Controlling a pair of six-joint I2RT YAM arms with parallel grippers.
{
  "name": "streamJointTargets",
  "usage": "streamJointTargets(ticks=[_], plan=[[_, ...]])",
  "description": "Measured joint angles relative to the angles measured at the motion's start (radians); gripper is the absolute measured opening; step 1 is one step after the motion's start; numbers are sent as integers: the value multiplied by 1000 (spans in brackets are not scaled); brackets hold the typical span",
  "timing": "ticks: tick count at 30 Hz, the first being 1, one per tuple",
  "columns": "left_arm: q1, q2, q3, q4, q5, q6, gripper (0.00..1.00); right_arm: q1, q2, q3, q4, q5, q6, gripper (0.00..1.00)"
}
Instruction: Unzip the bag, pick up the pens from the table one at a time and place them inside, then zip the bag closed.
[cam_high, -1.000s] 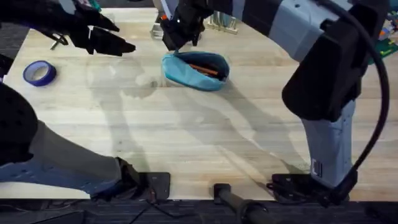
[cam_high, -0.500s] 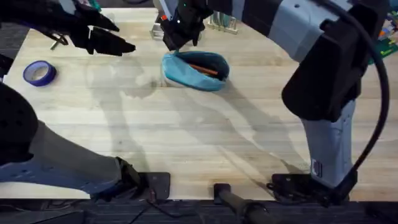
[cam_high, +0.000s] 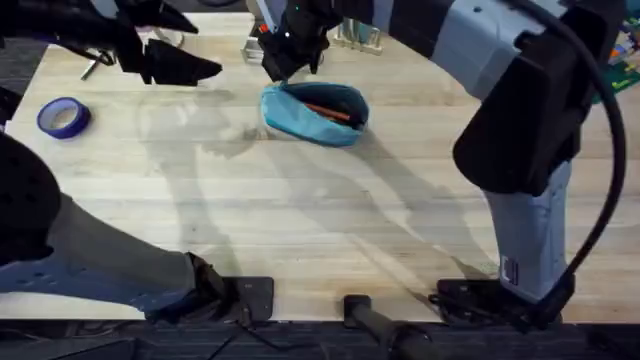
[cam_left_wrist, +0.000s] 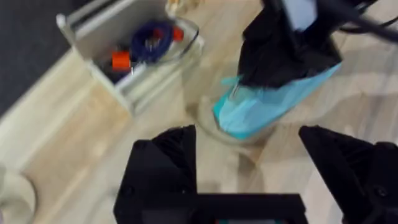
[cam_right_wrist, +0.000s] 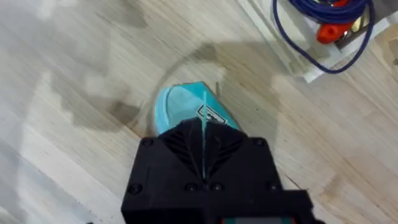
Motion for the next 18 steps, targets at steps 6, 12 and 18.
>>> streamJointTargets(ticks=[6, 12, 18], plan=[[0, 75, 0, -7, 143, 142, 995, 0, 0, 0, 0, 0, 0, 31], [0, 209, -2, -7, 282, 297, 993, 0, 0, 0, 0, 0, 0, 30], [0, 242, -2, -4, 310, 358, 993, 0, 0, 0, 1, 1, 0, 30]])
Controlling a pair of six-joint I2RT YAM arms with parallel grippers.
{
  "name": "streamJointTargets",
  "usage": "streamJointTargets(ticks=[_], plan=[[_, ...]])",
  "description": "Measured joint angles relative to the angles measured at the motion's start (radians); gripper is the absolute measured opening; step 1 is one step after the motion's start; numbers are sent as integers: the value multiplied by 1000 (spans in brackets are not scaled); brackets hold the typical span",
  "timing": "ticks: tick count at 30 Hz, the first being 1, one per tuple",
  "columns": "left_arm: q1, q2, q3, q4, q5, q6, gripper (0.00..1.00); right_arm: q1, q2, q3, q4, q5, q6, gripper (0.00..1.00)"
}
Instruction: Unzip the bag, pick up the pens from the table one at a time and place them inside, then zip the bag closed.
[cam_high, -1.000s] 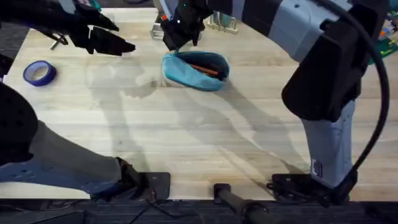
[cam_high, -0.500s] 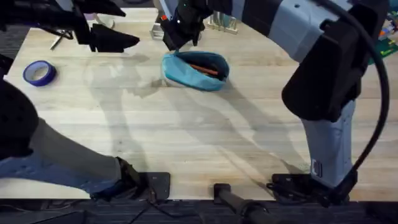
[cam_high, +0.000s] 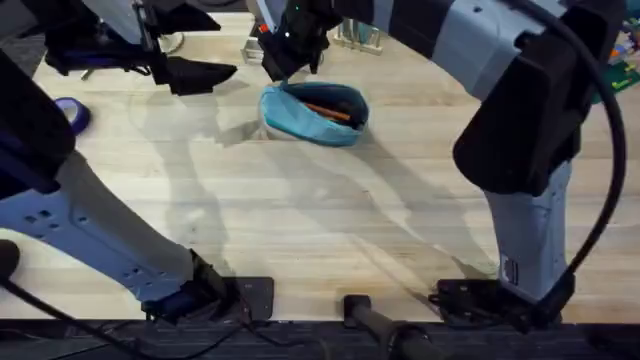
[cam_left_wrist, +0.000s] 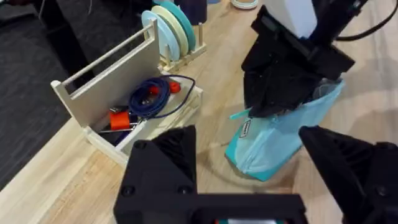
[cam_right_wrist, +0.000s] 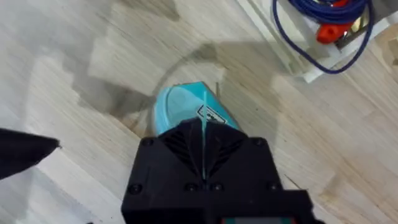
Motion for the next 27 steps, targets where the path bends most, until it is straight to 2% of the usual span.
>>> streamJointTargets(ticks=[7, 15, 27], plan=[[0, 74, 0, 1, 38, 61, 993, 0, 0, 0, 6, 3, 0, 30], [0, 161, 0, 1, 84, 89, 993, 0, 0, 0, 6, 3, 0, 30], [0, 171, -16, 10, 103, 122, 993, 0, 0, 0, 7, 3, 0, 31]])
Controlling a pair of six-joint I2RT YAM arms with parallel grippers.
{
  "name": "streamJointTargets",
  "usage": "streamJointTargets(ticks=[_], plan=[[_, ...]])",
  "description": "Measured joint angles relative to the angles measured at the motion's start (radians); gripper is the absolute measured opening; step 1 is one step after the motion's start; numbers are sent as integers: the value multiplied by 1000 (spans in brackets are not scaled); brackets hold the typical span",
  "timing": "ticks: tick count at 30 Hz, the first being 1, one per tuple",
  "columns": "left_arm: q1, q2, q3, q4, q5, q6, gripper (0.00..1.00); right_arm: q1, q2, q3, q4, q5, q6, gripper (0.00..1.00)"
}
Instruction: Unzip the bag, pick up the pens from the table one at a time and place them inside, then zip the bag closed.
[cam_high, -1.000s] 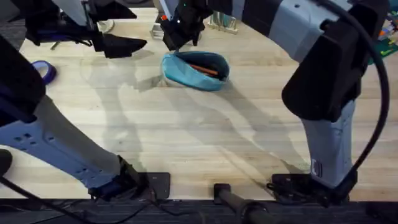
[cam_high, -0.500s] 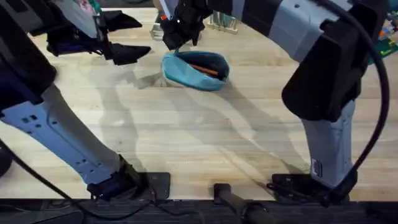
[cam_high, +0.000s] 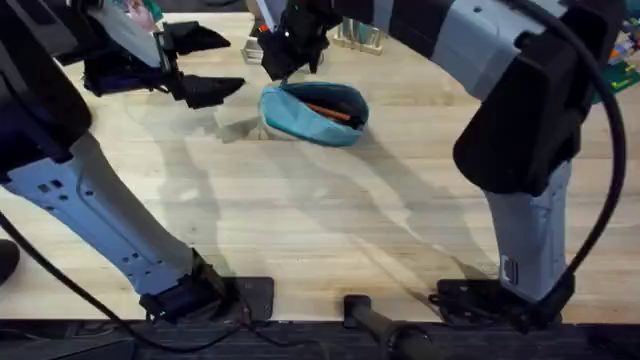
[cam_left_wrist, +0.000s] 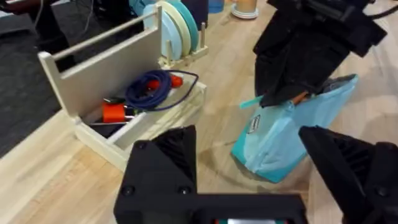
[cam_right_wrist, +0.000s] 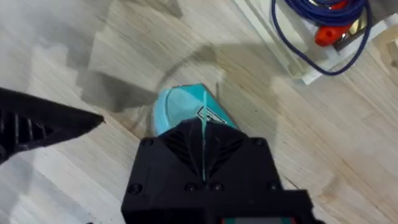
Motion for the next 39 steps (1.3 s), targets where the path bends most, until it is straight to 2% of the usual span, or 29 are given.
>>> streamJointTargets(ticks=[4, 10, 13, 18, 23, 30, 39], plan=[[0, 0, -72, 0, 3, 48, 993, 0, 0, 0, 0, 0, 0, 31], [0, 0, -201, 36, 8, 168, 994, 0, 0, 0, 0, 0, 0, 30], [0, 0, -237, 84, 10, 191, 994, 0, 0, 0, 0, 0, 0, 30], [-5, 0, -249, 133, 13, 191, 994, 0, 0, 0, 0, 0, 0, 30], [-47, 0, -249, 244, 17, 132, 994, 0, 0, 0, 0, 0, 0, 31], [-128, 0, -249, 399, 18, -19, 993, 0, 0, 0, 0, 0, 0, 30], [-126, 0, -249, 417, 19, -148, 993, 0, 0, 0, 0, 1, 0, 31]])
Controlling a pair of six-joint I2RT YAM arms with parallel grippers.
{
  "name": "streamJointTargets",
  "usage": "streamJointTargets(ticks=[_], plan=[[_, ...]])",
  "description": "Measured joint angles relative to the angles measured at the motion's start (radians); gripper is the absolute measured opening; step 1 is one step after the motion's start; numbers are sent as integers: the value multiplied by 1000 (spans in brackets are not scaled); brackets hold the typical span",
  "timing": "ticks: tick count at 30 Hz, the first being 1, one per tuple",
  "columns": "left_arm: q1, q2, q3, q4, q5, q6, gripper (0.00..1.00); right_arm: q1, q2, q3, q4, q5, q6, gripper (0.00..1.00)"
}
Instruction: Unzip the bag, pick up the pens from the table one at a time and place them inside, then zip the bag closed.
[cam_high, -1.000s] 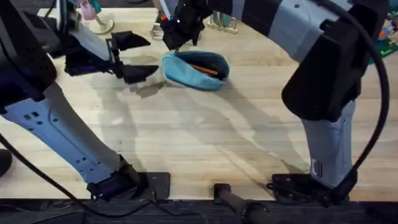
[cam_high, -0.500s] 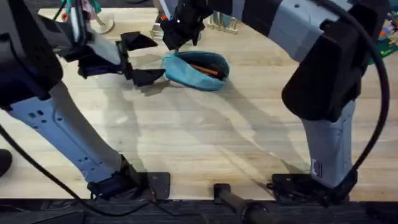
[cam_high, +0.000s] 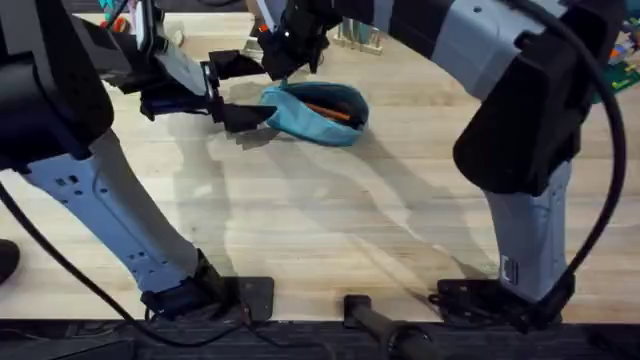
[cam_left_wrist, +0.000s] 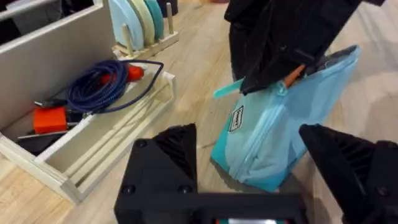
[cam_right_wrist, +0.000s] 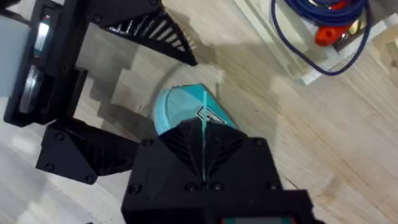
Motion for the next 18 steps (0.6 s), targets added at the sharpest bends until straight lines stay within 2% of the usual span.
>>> streamJointTargets(ticks=[6, 8, 11, 12, 13, 18], plan=[[0, 0, 0, 0, 1, -34, 984, 0, 0, 0, 0, 2, 0, 30], [0, 0, 0, -3, 1, -45, 802, 0, 0, 0, 0, 2, 0, 30], [0, 0, 0, -4, 1, -49, 313, 0, 0, 0, 1, 2, 0, 31], [0, 0, -1, -6, 1, -49, 171, 0, 0, 0, 1, 3, 0, 30], [-1, 0, -2, -7, 1, -49, 76, 0, 0, 0, 1, 3, 0, 30], [-3, 0, -3, -7, 1, -49, 43, 0, 0, 0, 1, 6, 0, 30]])
